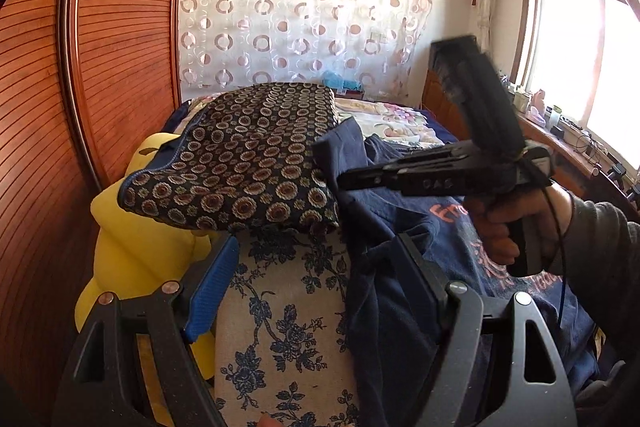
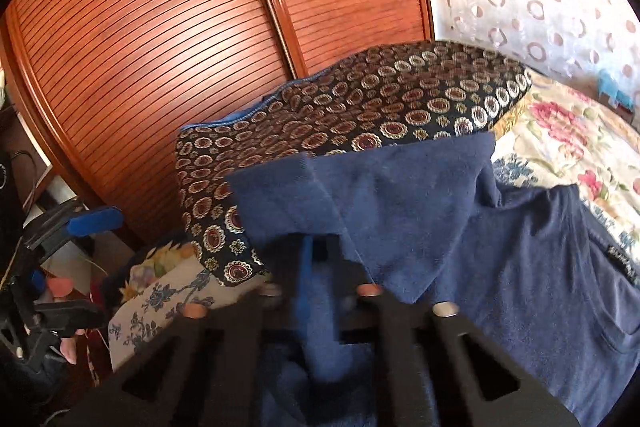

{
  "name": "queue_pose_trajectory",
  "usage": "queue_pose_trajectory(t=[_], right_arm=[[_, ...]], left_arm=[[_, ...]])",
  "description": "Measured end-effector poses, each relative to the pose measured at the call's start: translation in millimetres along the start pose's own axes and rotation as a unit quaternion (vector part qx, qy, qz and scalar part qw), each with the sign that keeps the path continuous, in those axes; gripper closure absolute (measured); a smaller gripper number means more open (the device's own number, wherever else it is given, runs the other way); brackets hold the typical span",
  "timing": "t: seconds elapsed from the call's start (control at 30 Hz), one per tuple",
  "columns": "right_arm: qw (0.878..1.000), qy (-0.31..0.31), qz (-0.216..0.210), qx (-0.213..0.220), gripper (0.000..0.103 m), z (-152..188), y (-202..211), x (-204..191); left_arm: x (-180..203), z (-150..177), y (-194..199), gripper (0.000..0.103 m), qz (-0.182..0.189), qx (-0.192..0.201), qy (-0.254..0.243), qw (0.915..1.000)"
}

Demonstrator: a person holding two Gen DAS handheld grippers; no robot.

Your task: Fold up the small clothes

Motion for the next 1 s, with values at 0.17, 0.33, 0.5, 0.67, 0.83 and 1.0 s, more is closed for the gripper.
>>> queue_pose_trajectory(t=[0.17, 0.33, 0.5, 0.67, 0.83, 1.0], right_arm=[[0.998, 0.001, 0.006, 0.061, 0.103, -2.8, 40.0, -3.0], [0.998, 0.000, 0.025, 0.063, 0.103, 2.8, 53.9, 9.4], [0.999, -0.008, 0.050, -0.010, 0.065, 23.7, 4.7, 20.6], [0.997, -0.031, 0.039, -0.053, 0.058, 29.7, -33.9, 34.4], [0.999, -0.007, 0.016, -0.044, 0.101, 30.9, -40.9, 34.7], [0.999, -0.008, 0.012, 0.039, 0.102, 25.3, 4.1, 25.5]], left_arm=[[4.4, 1.9, -5.8, 0.024, 0.004, -0.005, 0.001, 1.0000], [10.1, 1.9, -7.4, 0.024, 0.008, -0.006, -0.001, 0.9999], [17.0, 4.0, -8.9, 0.024, 0.013, -0.009, -0.003, 0.9999], [22.0, 8.8, -11.0, 0.024, 0.017, -0.019, -0.011, 0.9996], [24.6, 12.3, -16.2, 0.024, 0.020, -0.028, -0.013, 0.9993], [27.7, 13.8, -21.4, 0.024, 0.019, -0.034, -0.017, 0.9991]])
Point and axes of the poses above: each gripper's, at about its wrist camera, not at the fingertips, and y roughly against the way its jaws point, x to its right, z to its underside, the point moved 1 cm from there along -y, roughly the way its jaws point, and after that the axes turned 2 degrees about -y, right-handed, at the moved point
